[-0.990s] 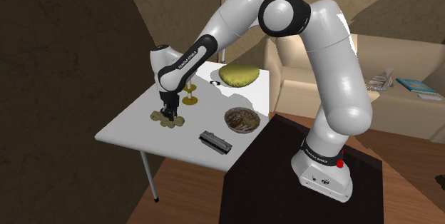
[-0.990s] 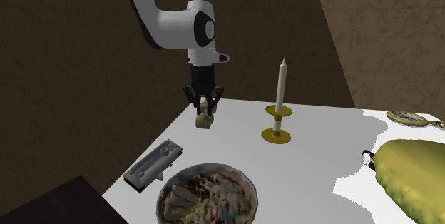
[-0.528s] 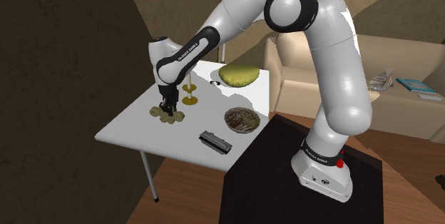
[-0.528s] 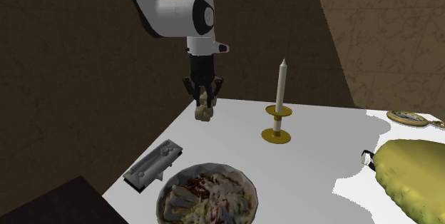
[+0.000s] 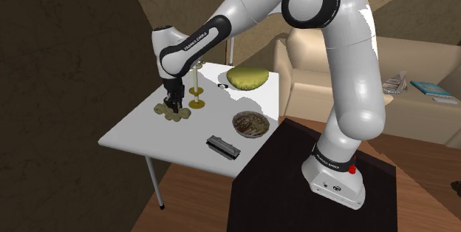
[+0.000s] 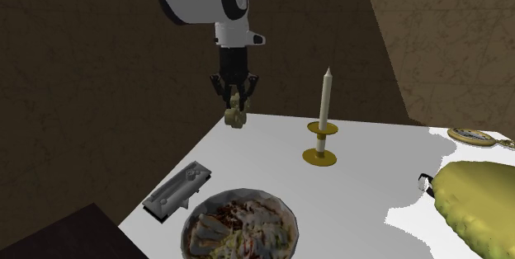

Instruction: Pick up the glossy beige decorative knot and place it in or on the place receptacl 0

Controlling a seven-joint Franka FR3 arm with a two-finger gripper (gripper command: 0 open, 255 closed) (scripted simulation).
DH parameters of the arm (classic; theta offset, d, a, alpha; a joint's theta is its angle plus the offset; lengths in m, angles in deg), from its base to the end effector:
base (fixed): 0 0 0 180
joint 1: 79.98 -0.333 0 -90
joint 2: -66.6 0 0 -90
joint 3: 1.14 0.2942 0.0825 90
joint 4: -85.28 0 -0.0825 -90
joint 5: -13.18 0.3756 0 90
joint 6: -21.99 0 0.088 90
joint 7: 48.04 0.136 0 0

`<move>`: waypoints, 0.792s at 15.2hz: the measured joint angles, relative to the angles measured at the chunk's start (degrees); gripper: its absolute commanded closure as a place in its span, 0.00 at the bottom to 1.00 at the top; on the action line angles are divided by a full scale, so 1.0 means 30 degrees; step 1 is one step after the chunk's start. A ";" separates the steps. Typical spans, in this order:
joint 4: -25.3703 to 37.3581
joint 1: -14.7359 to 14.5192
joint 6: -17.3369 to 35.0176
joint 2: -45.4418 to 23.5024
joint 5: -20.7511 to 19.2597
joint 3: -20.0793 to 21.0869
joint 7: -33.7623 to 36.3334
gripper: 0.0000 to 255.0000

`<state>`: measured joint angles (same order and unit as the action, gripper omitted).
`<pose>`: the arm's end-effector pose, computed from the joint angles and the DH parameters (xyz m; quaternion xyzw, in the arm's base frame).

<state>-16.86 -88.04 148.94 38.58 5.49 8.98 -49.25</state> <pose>0.6047 0.1854 0.2382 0.9794 0.2002 -0.0212 0.0144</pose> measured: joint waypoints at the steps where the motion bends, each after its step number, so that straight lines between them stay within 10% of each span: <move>1: 0.0102 0.0027 -0.0208 0.0113 0.0034 0.0012 -0.0053 1.00; 12: 0.1026 0.0126 -0.2474 0.1481 0.0398 0.0195 -0.0315 1.00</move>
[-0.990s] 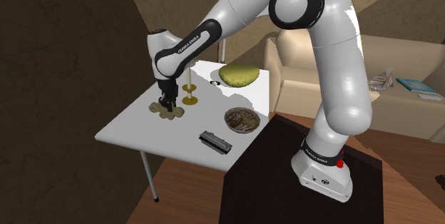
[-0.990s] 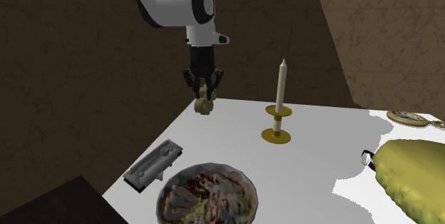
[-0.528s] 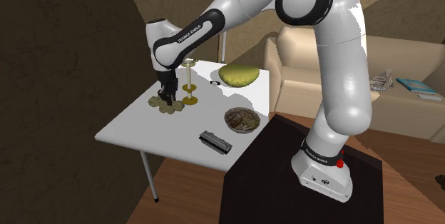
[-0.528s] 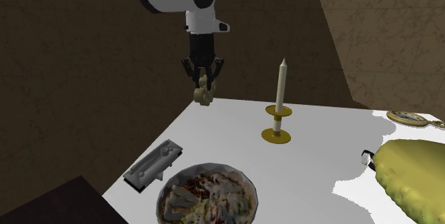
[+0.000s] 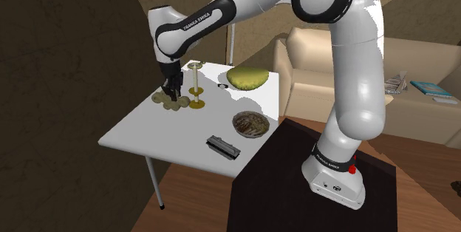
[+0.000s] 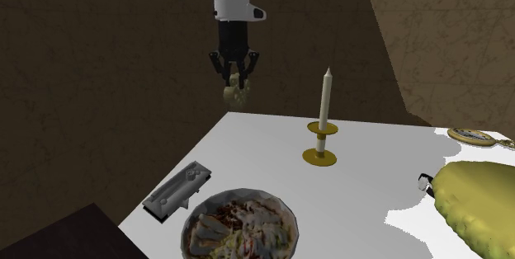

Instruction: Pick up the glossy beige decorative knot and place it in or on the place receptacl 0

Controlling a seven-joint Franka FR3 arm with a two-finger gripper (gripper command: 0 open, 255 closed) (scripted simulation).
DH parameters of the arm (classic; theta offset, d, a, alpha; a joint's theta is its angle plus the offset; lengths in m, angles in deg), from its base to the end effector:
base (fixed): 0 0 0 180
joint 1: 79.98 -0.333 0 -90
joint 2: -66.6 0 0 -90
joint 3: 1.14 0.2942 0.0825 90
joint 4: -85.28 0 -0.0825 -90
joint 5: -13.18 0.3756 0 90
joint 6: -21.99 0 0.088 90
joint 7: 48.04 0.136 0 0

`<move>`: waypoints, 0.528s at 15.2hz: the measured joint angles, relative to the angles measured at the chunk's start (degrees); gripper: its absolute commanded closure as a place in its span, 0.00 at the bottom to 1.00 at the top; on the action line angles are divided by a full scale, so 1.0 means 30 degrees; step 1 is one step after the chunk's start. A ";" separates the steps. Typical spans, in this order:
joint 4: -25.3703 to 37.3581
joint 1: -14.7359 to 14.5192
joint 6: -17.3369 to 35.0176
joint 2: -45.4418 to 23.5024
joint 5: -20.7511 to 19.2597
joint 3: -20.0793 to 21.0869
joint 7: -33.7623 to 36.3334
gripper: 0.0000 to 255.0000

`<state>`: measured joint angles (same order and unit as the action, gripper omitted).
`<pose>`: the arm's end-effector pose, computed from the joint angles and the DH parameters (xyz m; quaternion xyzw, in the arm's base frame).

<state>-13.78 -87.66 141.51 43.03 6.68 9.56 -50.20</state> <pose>0.6074 0.1852 0.3000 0.9794 0.2002 -0.0211 0.0145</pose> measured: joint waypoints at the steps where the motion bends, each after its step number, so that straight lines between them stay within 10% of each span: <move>1: 0.0051 -0.0005 -0.0174 0.0120 0.0029 0.0020 -0.0002 1.00; 8: -0.4666 0.1085 0.0908 0.3864 0.0725 -0.0133 -0.1327 1.00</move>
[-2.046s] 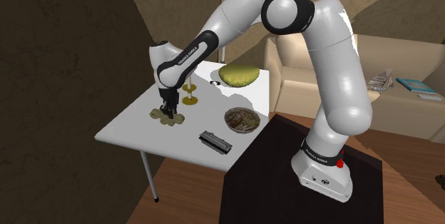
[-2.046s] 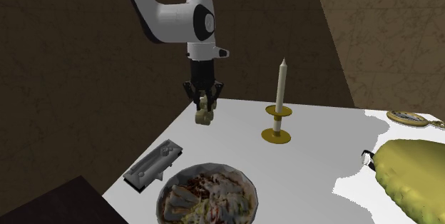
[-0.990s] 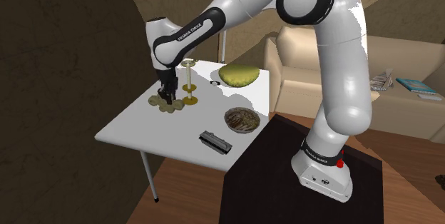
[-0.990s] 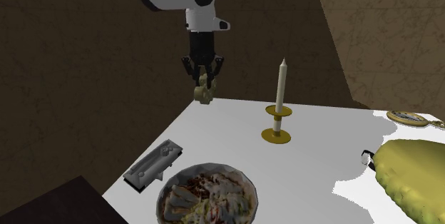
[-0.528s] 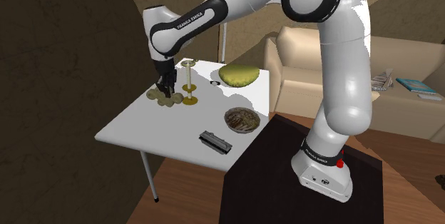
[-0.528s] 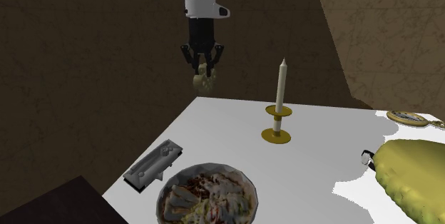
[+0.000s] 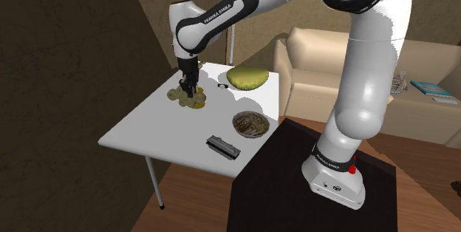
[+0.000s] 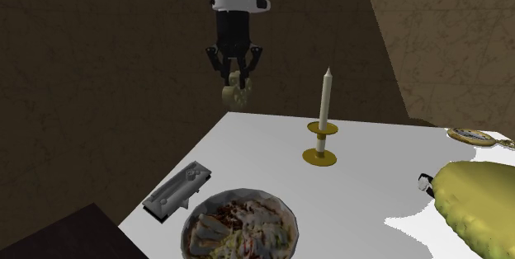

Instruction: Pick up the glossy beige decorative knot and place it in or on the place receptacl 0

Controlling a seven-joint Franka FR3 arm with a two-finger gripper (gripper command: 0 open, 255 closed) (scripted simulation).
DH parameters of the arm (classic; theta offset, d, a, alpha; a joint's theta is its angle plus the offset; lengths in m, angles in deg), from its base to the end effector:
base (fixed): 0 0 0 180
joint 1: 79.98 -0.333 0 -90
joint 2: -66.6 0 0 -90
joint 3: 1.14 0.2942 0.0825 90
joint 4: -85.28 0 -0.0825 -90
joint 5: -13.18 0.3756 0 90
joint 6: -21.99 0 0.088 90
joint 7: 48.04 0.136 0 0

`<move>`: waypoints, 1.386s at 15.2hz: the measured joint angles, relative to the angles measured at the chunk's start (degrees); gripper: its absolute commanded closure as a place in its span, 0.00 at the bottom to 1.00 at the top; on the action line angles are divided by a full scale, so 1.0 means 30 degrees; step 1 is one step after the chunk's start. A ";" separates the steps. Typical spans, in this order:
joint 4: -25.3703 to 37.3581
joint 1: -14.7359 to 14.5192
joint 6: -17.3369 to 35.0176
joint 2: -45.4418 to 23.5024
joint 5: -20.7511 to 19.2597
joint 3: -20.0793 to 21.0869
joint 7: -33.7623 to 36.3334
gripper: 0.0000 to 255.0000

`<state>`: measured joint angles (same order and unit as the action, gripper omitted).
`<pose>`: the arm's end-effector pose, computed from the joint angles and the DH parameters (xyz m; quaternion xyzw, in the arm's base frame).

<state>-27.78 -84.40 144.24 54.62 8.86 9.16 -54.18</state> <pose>0.5608 0.1403 0.3173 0.9795 0.2000 -0.0213 0.0145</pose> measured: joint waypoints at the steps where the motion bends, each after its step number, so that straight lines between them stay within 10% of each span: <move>1: -0.0807 0.0168 0.0158 0.0672 0.0134 -0.0053 -0.0261 1.00; 21: -1.3778 0.2972 0.0469 1.3608 0.0450 -0.3555 -0.6675 1.00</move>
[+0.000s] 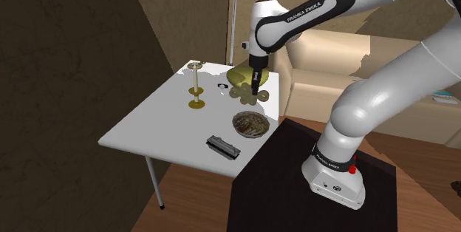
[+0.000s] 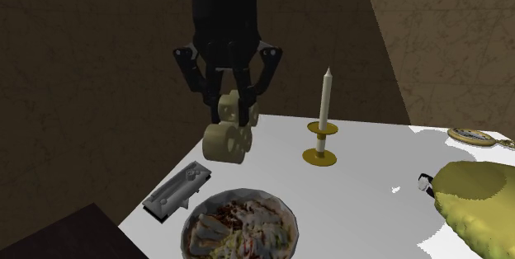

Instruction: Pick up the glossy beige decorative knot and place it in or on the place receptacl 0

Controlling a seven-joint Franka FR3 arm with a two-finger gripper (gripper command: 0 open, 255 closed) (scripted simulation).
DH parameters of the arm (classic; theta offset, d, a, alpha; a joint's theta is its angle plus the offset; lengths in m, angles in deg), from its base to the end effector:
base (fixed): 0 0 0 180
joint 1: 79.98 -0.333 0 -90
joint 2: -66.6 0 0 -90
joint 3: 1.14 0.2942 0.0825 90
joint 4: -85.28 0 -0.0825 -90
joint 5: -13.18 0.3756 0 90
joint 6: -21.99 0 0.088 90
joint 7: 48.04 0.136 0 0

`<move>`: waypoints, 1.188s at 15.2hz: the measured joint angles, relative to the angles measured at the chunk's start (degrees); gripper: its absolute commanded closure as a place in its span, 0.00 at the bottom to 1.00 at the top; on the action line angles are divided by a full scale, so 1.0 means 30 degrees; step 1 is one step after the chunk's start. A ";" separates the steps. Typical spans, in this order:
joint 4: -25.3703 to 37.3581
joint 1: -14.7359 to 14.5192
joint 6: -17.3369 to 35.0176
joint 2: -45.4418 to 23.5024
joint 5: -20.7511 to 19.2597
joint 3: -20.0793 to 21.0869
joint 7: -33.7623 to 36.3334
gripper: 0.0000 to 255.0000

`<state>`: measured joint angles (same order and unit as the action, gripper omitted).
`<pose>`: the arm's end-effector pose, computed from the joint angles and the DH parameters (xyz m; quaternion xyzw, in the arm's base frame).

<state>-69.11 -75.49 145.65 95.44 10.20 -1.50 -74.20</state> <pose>0.3659 -0.0341 0.3405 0.9795 0.1997 -0.0212 0.0148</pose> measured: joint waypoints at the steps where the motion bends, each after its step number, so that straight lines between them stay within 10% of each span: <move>1: -0.0351 0.0219 -0.0197 0.0560 -0.0183 -0.0279 -0.0356 1.00; 18: -0.3261 0.0798 0.4531 -0.1246 -0.0872 -0.0954 -0.0853 1.00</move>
<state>-78.89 -73.09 159.24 91.71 7.59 -4.37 -76.76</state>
